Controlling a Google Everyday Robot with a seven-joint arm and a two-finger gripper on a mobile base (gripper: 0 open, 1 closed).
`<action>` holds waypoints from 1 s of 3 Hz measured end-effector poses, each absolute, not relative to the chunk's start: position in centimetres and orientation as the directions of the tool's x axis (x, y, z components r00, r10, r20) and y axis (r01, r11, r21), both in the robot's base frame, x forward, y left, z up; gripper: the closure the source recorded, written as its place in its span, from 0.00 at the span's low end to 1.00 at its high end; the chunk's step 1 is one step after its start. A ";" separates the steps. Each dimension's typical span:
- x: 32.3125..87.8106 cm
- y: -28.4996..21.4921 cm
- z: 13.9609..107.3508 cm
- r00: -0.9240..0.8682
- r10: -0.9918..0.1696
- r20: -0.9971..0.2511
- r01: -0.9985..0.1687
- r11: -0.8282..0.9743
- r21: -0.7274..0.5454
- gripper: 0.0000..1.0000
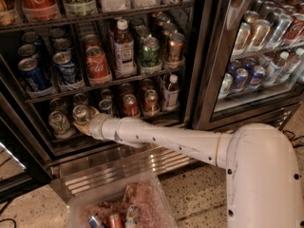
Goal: Pick 7up can from bottom shelf of fridge
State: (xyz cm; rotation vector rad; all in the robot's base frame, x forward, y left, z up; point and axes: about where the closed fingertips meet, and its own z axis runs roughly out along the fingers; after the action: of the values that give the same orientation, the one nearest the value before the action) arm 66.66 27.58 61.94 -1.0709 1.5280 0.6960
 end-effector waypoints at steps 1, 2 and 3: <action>66.3 27.4 62.4 0.007 -0.262 -0.965 -0.899 0.421 -0.121 1.00; 66.3 27.4 62.7 0.007 -0.262 -0.965 -0.899 0.421 -0.121 1.00; 63.8 25.9 64.2 0.037 -0.245 -0.969 -0.896 0.422 -0.140 1.00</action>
Offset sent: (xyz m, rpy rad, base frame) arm -0.0343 -0.0218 0.0301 0.0058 -0.0640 -0.0119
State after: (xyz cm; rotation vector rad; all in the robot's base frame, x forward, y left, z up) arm 63.76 25.92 64.19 -1.0664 1.4857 0.6848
